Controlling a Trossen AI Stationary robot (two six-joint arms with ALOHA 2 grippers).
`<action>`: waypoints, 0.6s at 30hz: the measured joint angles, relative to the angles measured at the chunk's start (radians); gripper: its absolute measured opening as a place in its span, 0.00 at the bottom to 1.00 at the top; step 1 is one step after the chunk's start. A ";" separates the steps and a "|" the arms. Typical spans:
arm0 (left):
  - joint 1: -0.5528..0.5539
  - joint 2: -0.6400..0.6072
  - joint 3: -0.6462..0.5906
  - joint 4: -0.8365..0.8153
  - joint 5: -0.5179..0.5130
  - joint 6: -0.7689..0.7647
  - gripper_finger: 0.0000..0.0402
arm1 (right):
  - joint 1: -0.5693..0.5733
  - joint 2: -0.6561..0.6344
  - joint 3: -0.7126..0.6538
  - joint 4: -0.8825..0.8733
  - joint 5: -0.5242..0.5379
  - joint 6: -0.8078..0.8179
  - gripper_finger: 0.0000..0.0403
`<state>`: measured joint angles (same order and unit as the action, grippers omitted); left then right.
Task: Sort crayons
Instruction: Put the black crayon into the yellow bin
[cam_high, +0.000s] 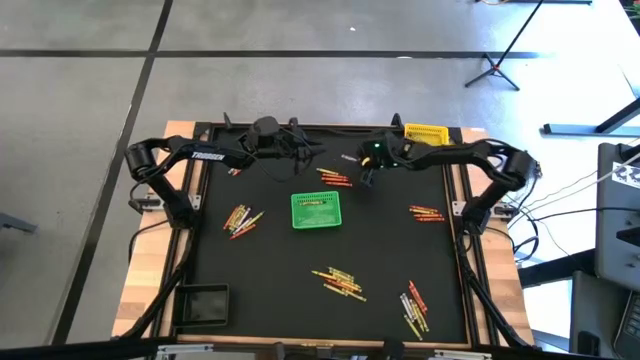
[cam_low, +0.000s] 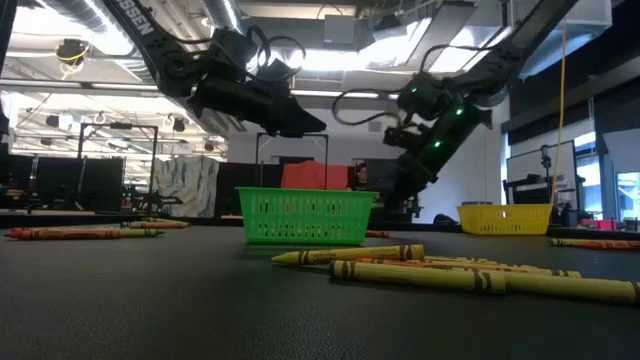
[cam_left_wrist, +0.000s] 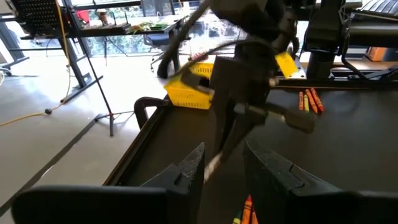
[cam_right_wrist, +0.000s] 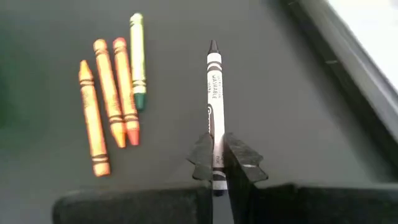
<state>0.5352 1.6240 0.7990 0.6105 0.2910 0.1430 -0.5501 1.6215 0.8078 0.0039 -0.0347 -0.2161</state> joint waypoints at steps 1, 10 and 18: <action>0.000 -0.007 0.000 -0.012 -0.005 0.000 0.24 | -0.012 -0.026 -0.016 0.003 0.000 0.001 0.03; -0.002 -0.021 0.000 -0.051 -0.042 0.025 0.24 | -0.156 -0.248 -0.167 0.002 0.100 0.036 0.04; -0.002 -0.021 0.000 -0.050 -0.046 0.024 0.24 | -0.255 -0.319 -0.216 -0.013 0.257 0.100 0.05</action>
<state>0.5331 1.6032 0.7990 0.5606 0.2451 0.1674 -0.8055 1.3029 0.5919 -0.0089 0.2223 -0.1161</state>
